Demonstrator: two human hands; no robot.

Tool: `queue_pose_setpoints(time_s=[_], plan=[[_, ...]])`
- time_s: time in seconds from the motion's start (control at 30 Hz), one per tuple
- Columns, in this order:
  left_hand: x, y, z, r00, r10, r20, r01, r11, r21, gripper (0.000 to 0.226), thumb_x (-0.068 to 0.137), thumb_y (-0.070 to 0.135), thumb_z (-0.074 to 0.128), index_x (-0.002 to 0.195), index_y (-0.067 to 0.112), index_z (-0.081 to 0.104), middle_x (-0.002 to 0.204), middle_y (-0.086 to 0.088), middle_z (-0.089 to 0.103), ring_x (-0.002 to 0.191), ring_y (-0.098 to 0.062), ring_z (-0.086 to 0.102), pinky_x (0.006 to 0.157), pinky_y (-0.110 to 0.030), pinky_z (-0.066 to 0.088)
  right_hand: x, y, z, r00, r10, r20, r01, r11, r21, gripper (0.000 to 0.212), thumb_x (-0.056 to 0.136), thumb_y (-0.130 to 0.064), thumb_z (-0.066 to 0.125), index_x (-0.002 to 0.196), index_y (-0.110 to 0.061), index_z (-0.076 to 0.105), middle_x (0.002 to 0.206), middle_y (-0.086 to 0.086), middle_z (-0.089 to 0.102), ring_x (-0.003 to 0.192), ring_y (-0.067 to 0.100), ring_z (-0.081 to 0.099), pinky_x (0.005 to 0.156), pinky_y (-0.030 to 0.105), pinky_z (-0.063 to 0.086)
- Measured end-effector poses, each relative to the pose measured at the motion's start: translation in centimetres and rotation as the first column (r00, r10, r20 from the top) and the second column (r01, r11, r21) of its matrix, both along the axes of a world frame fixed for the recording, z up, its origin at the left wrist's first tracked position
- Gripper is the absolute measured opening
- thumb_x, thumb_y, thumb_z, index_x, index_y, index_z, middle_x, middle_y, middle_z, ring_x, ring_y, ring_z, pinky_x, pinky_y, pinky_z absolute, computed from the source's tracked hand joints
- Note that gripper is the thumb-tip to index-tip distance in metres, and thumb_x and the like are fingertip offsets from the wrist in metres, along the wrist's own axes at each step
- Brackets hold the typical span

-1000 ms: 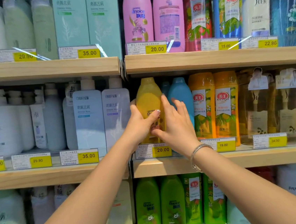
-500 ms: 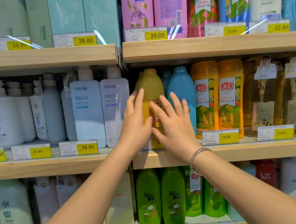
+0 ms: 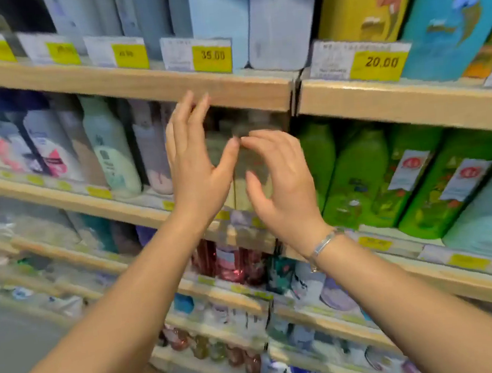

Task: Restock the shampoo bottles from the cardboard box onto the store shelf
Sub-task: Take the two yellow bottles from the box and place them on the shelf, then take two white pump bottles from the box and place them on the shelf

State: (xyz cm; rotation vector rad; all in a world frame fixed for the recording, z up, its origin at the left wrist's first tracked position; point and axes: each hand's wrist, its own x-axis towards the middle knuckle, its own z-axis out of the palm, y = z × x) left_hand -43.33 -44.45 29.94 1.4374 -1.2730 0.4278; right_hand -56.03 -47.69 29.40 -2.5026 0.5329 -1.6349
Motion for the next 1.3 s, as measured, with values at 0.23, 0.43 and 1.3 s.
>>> queue_pose_setpoints(time_s=[0.23,0.43,1.3], plan=[[8.9,8.2,-10.9,0.976,0.137,-0.17,-0.086,0.957,0.278,0.06,0.085,0.03,0.055,0.14,0.011,0.039,0.151,-0.011,0.029,0.139,-0.024,0.025,0.115,-0.039,0.019,7.9,4.9,-8.6,0.922,0.154,-0.354,-0.021,0.936,0.351,0.037,0.08,-0.009,0.05,0.117,-0.005,0.057,0.115,0.013,0.061,0.11,0.032,0.055,0.093,0.035,0.039],[18.0,15.7,-20.4,0.941,0.19,-0.28,-0.018,0.855,0.519,0.06,0.083,0.033,0.056,0.136,0.008,0.043,0.149,-0.016,0.03,0.139,-0.031,0.027,0.112,-0.047,0.026,16.3,10.6,-17.4,0.793,0.241,-0.559,0.13,0.831,0.541,0.038,0.082,-0.011,0.055,0.12,-0.007,0.055,0.123,0.011,0.058,0.114,0.03,0.052,0.094,0.034,0.037],[38.2,40.0,-51.1,0.709,0.668,-0.228,0.102,0.223,0.969,0.058,0.085,0.011,0.058,0.14,0.012,0.038,0.154,-0.017,0.02,0.139,-0.037,0.022,0.113,-0.042,0.022,39.9,25.3,-48.0,0.341,0.684,-0.645,0.405,0.512,0.757,0.029,0.088,-0.006,0.048,0.116,-0.002,0.056,0.119,0.019,0.059,0.106,0.033,0.056,0.088,0.042,0.047]])
